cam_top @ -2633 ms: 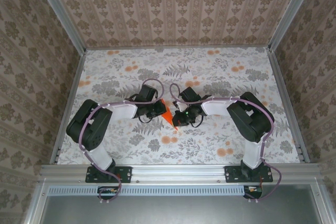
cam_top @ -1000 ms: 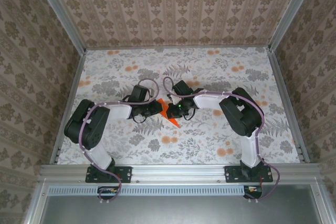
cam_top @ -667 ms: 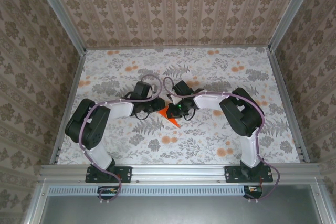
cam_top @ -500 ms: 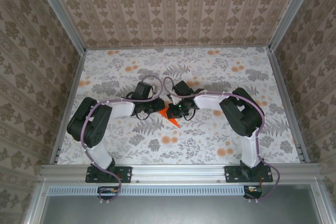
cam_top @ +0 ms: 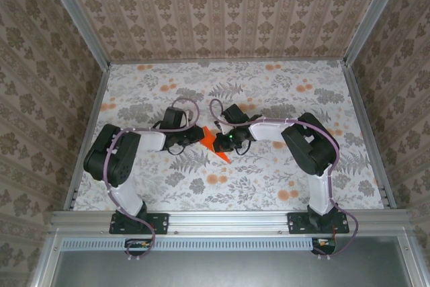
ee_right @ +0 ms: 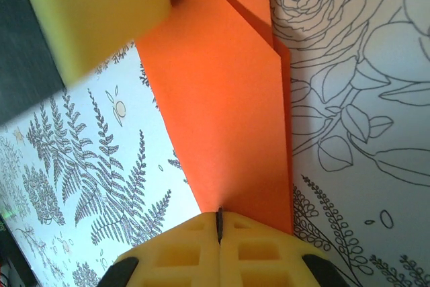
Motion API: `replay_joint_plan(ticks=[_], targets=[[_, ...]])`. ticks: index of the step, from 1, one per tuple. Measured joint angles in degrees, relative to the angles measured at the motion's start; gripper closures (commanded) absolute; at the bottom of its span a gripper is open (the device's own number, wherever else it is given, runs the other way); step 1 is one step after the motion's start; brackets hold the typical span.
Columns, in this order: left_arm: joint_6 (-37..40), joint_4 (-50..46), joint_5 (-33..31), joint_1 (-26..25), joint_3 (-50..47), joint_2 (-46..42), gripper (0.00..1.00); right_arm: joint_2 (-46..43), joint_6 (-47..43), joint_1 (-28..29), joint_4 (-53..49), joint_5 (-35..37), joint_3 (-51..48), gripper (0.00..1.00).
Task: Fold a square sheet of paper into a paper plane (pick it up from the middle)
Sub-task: Fold the wing for the fifth time at the center of the table.
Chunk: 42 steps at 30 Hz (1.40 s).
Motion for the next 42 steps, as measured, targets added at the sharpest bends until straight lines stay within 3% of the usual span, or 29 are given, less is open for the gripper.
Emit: replay_joint_plan(ticks=[8,15,23,30,42], targets=[[1.18,-0.22,0.46,8.41,0.02,0.00,0.84,-0.42,0.17,0.00,1.20,0.00,-0.85,1.00],[2.99,-5.79,-1.81,9.94,0.90,-2.82,0.84,-0.59,0.44,0.00,1.62,0.00,-1.11,1.00],[2.49,-7.65,-5.79,1.60,0.76,-11.98,0.90,-0.74,1.57,0.00,2.45,-0.26,-1.62,1.00],[0.79,-5.22,-5.55,-5.49,0.09,-7.72,0.96,-0.76,1.77,-0.11,2.86,-0.96,-1.77,1.00],[-0.96,-1.51,-5.95,-7.80,-0.72,-1.88,0.99,-1.95,1.22,-0.26,0.96,-5.88,-2.71,1.00]])
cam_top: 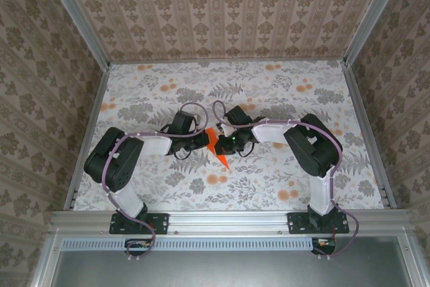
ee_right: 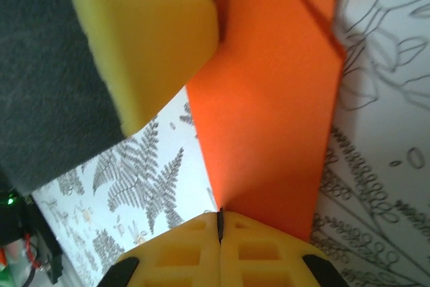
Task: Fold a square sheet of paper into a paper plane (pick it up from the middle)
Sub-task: Fold the wing for the fifth time at the center of the table.
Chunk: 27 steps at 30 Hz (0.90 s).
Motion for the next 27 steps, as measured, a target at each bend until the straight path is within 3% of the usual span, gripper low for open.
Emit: replay_joint_plan(ticks=[17,27], targets=[[0.02,2.69,-0.44,0.04,-1.42,0.00,1.00,5.03,-0.79,-0.61,-1.75,-1.92,6.10,1.00],[-1.16,5.40,2.10,0.90,-1.92,1.22,1.00,-2.47,-1.05,-1.53,6.08,-3.15,-7.41,1.00]])
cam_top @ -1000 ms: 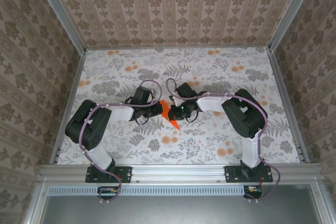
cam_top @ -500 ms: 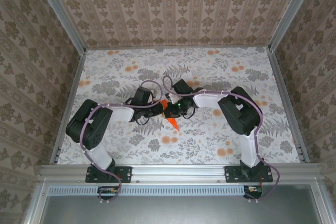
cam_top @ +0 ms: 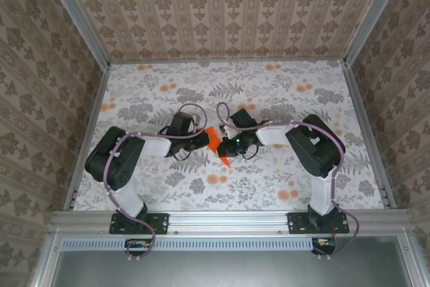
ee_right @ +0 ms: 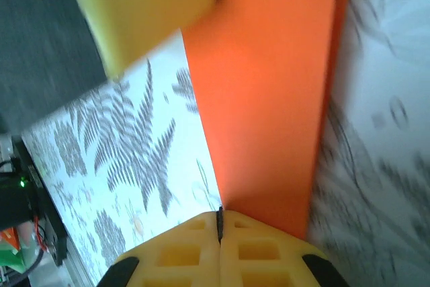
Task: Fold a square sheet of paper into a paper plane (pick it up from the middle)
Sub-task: Fold the wing for the fifth time at the center of the table.
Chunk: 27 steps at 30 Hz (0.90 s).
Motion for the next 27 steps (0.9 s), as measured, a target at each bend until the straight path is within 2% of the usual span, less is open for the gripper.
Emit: replay_joint_plan(ticks=[9,15,16,18,21,25,27], targets=[[-0.15,0.85,0.83,0.04,-0.13,0.31,1.00,-9.33,-1.46,-0.31,0.31,-0.02,-11.93,1.00],[-0.09,0.02,1.05,0.11,0.46,0.28,1.00,-14.45,-1.14,-0.74,-4.94,1.44,-15.17,0.98],[-0.07,-0.63,1.09,0.11,0.83,0.24,0.99,-15.56,-0.83,-0.92,-5.90,2.14,-15.19,0.95],[0.15,-2.34,1.53,0.22,1.68,0.13,0.92,-18.27,0.02,-1.62,-6.88,3.82,-15.15,0.82],[0.87,-7.04,2.01,0.72,3.37,-1.46,0.78,-22.29,1.09,-3.13,-7.91,6.75,-13.99,0.69],[1.90,-15.61,0.31,0.35,8.35,-6.32,0.59,-24.48,1.97,-6.01,-8.26,11.98,-10.38,0.42],[2.32,-19.91,-1.99,-0.52,11.63,-8.33,0.51,-24.81,2.08,-7.54,-7.63,14.01,-9.86,0.33]])
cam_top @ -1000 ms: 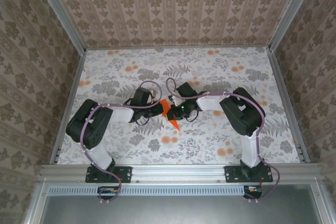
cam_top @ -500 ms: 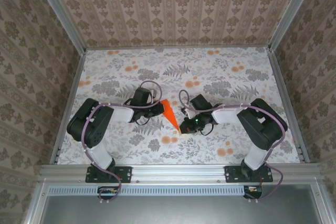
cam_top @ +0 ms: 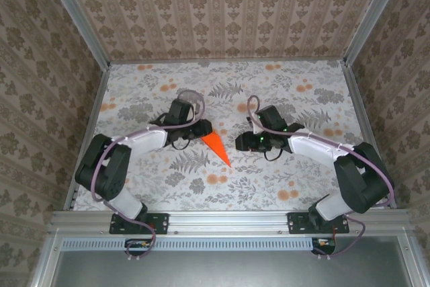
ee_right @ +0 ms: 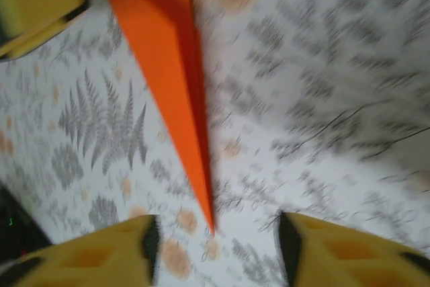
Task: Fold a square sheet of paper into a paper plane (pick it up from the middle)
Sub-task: Fold the wing for the fifth time at the center of the table, then turn over a paper plane at the center of the table.
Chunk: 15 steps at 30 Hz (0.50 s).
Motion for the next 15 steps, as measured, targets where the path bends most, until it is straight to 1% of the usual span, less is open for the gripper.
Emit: replay_joint_plan(ticks=[3,6,9,11,15], targets=[[0.07,-8.04,-5.51,-2.78,5.95,-1.18,0.44,-0.33,-0.17,-1.70,0.04,2.69,-0.04,0.25],[-0.52,-16.81,-11.87,-6.51,11.39,-0.33,0.36,-1.07,-0.24,-2.51,0.61,4.48,-1.01,0.17],[-1.49,-25.64,-18.34,-10.58,17.81,3.13,0.34,-2.60,0.13,-3.58,1.27,6.05,-3.41,0.16],[-1.99,-31.67,-22.95,-13.38,23.28,7.26,0.33,-3.80,1.11,-5.03,1.01,7.76,-4.74,0.14],[-2.45,-40.06,-28.76,-16.85,32.17,15.19,0.34,-8.92,2.62,-7.76,0.20,12.13,-6.91,0.10]])
